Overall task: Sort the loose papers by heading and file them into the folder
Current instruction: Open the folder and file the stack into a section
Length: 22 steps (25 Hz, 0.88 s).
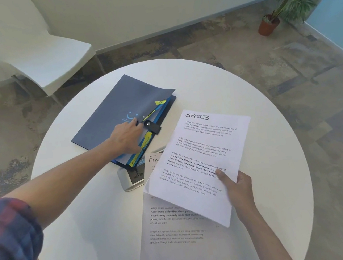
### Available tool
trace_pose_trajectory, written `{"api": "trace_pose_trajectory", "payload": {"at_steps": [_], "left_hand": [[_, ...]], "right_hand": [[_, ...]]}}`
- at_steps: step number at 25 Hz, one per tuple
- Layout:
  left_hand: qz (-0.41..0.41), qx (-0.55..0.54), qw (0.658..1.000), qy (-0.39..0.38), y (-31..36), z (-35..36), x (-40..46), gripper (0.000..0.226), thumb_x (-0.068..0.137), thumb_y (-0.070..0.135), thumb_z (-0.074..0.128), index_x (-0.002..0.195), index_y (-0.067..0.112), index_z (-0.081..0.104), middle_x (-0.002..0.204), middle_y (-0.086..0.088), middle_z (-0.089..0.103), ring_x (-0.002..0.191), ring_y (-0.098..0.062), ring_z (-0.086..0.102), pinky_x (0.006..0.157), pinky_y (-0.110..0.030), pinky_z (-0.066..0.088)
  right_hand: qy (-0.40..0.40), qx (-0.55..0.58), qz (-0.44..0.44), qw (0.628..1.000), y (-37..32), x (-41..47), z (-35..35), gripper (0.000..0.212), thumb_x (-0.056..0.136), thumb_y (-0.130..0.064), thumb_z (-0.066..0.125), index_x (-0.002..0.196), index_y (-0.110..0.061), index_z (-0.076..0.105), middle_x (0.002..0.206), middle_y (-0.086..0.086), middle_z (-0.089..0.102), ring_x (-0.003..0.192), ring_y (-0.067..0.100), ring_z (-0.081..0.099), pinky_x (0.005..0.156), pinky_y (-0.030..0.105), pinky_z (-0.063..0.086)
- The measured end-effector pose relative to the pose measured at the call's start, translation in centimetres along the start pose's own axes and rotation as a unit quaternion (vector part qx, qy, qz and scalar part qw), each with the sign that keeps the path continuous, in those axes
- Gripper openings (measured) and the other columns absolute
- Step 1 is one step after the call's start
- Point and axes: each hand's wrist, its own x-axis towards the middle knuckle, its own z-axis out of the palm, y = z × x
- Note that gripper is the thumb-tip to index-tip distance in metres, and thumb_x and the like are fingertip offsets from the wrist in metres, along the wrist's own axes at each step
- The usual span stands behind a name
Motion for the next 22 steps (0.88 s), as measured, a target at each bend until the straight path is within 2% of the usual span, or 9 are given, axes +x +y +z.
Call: {"api": "trace_pose_trajectory", "payload": {"at_steps": [3,5,8,13,18,22], "left_hand": [[-0.016,0.000,1.000,0.001,0.5,0.5,-0.3,0.074,0.075,0.041,0.070,0.137,0.012,0.042,0.128,-0.010,0.048,0.087,-0.016,0.049,0.055,-0.024,0.037],[-0.023,-0.005,1.000,0.005,0.8,0.8,-0.5,0.076,0.075,0.039,0.070,0.140,0.012,0.039,0.131,-0.010,0.046,0.088,-0.016,0.046,0.056,-0.024,0.036],[-0.021,-0.010,1.000,0.002,0.5,1.0,-0.5,0.082,0.075,0.036,0.071,0.145,0.012,0.034,0.140,-0.011,0.043,0.095,-0.019,0.053,0.057,-0.023,0.038],[-0.030,0.012,0.999,0.001,0.7,1.4,-0.7,0.077,0.077,0.032,0.066,0.143,0.011,0.032,0.142,-0.012,0.037,0.107,-0.024,0.050,0.058,-0.025,0.038],[-0.054,0.033,0.997,0.032,0.5,2.7,-1.3,0.077,0.083,0.035,0.061,0.148,0.013,0.026,0.154,-0.014,0.025,0.122,-0.028,0.046,0.064,-0.029,0.050],[-0.053,0.020,0.997,0.042,-0.3,2.3,-1.6,0.068,0.088,0.025,0.057,0.148,0.011,0.028,0.151,-0.014,0.030,0.118,-0.030,0.051,0.066,-0.033,0.055]], "right_hand": [[-0.004,0.002,-0.005,1.000,-0.1,-0.1,0.1,0.008,0.091,-0.013,0.070,0.096,-0.019,0.074,0.086,-0.014,0.078,0.078,0.004,0.074,0.063,0.016,0.056],[-0.003,0.001,-0.004,1.000,-0.1,-0.2,0.1,0.008,0.091,-0.014,0.070,0.096,-0.019,0.074,0.087,-0.013,0.078,0.080,0.006,0.075,0.067,0.020,0.057],[-0.002,-0.001,-0.001,1.000,0.0,-0.3,0.1,0.008,0.091,-0.014,0.070,0.096,-0.019,0.074,0.089,-0.012,0.079,0.082,0.008,0.075,0.071,0.025,0.056],[-0.003,-0.004,0.010,1.000,0.2,-0.3,0.2,0.010,0.091,-0.015,0.071,0.100,-0.015,0.075,0.093,-0.008,0.079,0.088,0.013,0.075,0.077,0.031,0.058],[-0.002,-0.004,0.009,1.000,0.0,-0.3,0.4,0.012,0.091,-0.015,0.071,0.102,-0.014,0.075,0.095,-0.007,0.079,0.090,0.014,0.075,0.082,0.034,0.059],[-0.005,0.001,0.013,1.000,-0.1,-0.3,0.5,0.012,0.091,-0.015,0.071,0.102,-0.013,0.075,0.095,-0.005,0.079,0.091,0.017,0.075,0.081,0.035,0.059]]}}
